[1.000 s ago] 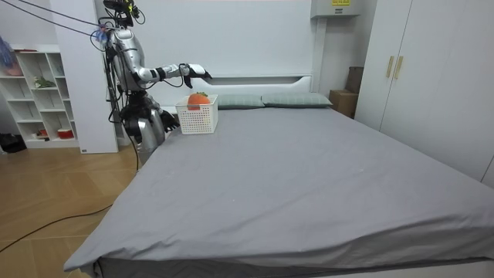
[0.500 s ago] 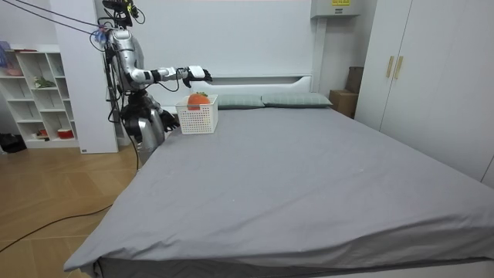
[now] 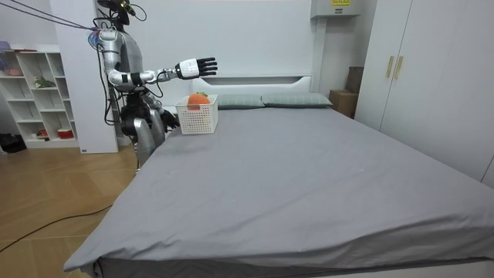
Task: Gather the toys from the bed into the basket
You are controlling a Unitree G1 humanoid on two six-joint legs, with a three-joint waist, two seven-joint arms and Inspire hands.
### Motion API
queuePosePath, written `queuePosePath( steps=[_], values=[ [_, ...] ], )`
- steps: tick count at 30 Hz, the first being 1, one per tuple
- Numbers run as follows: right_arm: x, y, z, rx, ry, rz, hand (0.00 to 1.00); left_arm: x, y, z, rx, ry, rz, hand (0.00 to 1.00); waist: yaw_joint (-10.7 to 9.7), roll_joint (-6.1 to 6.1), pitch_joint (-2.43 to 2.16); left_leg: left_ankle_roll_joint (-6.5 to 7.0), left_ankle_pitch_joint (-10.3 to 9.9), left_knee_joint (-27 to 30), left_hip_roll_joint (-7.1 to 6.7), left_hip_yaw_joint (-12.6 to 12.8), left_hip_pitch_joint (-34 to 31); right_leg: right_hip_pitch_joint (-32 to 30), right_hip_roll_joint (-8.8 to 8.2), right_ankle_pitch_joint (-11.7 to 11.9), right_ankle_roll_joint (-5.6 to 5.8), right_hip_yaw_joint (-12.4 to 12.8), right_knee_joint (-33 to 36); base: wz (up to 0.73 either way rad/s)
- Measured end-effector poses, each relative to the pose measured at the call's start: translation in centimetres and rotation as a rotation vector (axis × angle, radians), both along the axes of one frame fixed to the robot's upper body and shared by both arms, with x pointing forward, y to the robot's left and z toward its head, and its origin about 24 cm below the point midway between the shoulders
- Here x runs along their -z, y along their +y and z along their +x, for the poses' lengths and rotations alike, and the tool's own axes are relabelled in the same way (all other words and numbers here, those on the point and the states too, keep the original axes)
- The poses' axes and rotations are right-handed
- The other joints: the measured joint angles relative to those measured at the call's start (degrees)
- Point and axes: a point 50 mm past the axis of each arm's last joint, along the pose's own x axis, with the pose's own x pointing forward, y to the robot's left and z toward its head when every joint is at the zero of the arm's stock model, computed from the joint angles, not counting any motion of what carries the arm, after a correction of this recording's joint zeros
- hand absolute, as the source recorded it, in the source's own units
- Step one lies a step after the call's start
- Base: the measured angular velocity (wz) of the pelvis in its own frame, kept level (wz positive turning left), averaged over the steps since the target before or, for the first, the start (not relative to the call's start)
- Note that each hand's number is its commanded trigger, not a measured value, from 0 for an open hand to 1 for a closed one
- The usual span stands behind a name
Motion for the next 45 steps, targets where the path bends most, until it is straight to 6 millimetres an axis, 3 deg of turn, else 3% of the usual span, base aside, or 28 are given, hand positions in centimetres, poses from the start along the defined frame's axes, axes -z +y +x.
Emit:
queuePosePath(
  steps=[9, 12, 17, 21, 27, 29, 32, 34, 35, 38, 42, 45],
  values=[
    [0.3, -4.2, -0.9, 0.221, -0.027, 0.263, 0.0, 0.2, 0.0, -1.8, -0.055, 0.016, 0.032, 0.0, -2.96, 1.07, -0.08, -0.14, -0.1, 0.09, 0.78, 3.01, -0.2, -1.81, 0.84, 1.07, -0.27, 3.34, 0.04, -0.18],
    [0.8, -5.7, -1.4, 0.294, -0.023, 0.373, 0.0, 0.4, 0.1, -2.8, -0.098, 0.029, 0.025, 0.0, -5.57, 1.63, -0.17, -0.18, -0.13, 0.13, 0.81, 3.14, -0.21, -1.8, 0.9, 1.18, -0.29, 3.47, 0.01, -0.04],
    [3.1, -7.9, -2.4, 0.439, 0.034, 0.648, 0.0, 0.5, 0.0, -4.3, -0.133, 0.054, 0.029, 0.0, -7.74, 2.39, -0.4, -0.34, -0.25, -0.19, 1.09, 4.39, 0.31, -1.9, 1.21, 1.29, -0.39, 4.27, -0.01, -0.12],
    [5.5, -8.5, -3.9, 0.526, 0.106, 0.778, 0.0, 0.6, 0.0, -4.4, -0.17, 0.047, 0.015, 0.0, -8.21, 2.78, -0.29, -0.56, -0.45, -0.28, 1.2, 4.62, 0.27, -2.01, 1.44, 1.29, -0.45, 4.92, -0.02, -0.06],
    [11.8, -10.1, -8.1, 0.792, 0.284, 1.088, 0.0, 0.6, 0.2, -5.1, -0.207, 0.051, 0.02, 0.0, -9.89, 2.51, -0.34, -0.68, -0.52, -0.21, 1.22, 4.56, 0.15, -1.88, 1.55, 0.77, -0.5, 4.88, -0.23, 0.0],
    [14.5, -10.8, -10.7, 0.942, 0.35, 1.171, 0.0, 0.5, 0.3, -5.1, -0.217, 0.048, 0.02, 0.0, -10.13, 2.19, -0.22, -0.73, -0.55, -0.3, 1.15, 4.41, 0.08, -1.93, 1.54, 0.27, -0.39, 4.98, -0.22, 0.06],
    [16.9, -10.8, -13.6, 1.101, 0.411, 1.233, 0.0, 0.5, 0.3, -5.4, -0.232, 0.051, 0.018, 0.0, -10.79, 1.83, -0.03, -0.81, -0.58, -0.27, 1.17, 4.37, 0.2, -2.02, 1.59, 0.0, -0.49, 4.99, -0.1, 0.01],
    [18.6, -10.7, -15.5, 1.197, 0.48, 1.223, 0.0, 0.5, 0.4, -5.4, -0.233, 0.052, 0.018, 0.0, -11.1, 2.13, -0.33, -0.89, -0.63, -0.24, 1.16, 4.11, 0.21, -1.9, 1.6, -0.13, -0.53, 4.84, -0.14, 0.03],
    [19.7, -10.5, -16.9, 1.26, 0.537, 1.212, 0.0, 0.6, 0.4, -5.6, -0.238, 0.055, 0.02, 0.0, -11.11, 1.73, -0.2, -0.93, -0.66, -0.27, 1.16, 3.95, 0.28, -1.75, 1.63, -0.22, -0.53, 4.84, -0.15, 0.06],
    [21.5, -10.0, -20.6, 1.404, 0.648, 1.197, 0.0, 0.6, 0.4, -5.9, -0.257, 0.054, 0.014, 0.0, -11.17, 1.75, -0.14, -1.06, -0.76, -0.54, 1.1, 3.89, 0.72, -1.46, 1.63, -0.64, -0.54, 4.91, 0.04, 0.01],
    [22.4, -9.6, -23.3, 1.507, 0.716, 1.184, 0.0, 0.6, 0.6, -6.1, -0.292, 0.051, 0.001, 0.0, -11.37, 1.79, -0.21, -1.15, -0.81, -0.81, 1.12, 3.84, 0.79, -1.88, 1.66, -0.98, -0.64, 5.0, 0.04, -0.01],
    [23.2, -8.9, -25.7, 1.551, 0.798, 1.18, 0.0, 0.7, 0.7, -6.3, -0.304, 0.056, -0.015, 0.0, -11.17, 1.85, -0.64, -1.26, -0.9, -0.77, 1.0, 3.15, 1.06, -1.64, 1.58, -1.35, -0.66, 4.59, 0.13, 0.08]
  ],
)
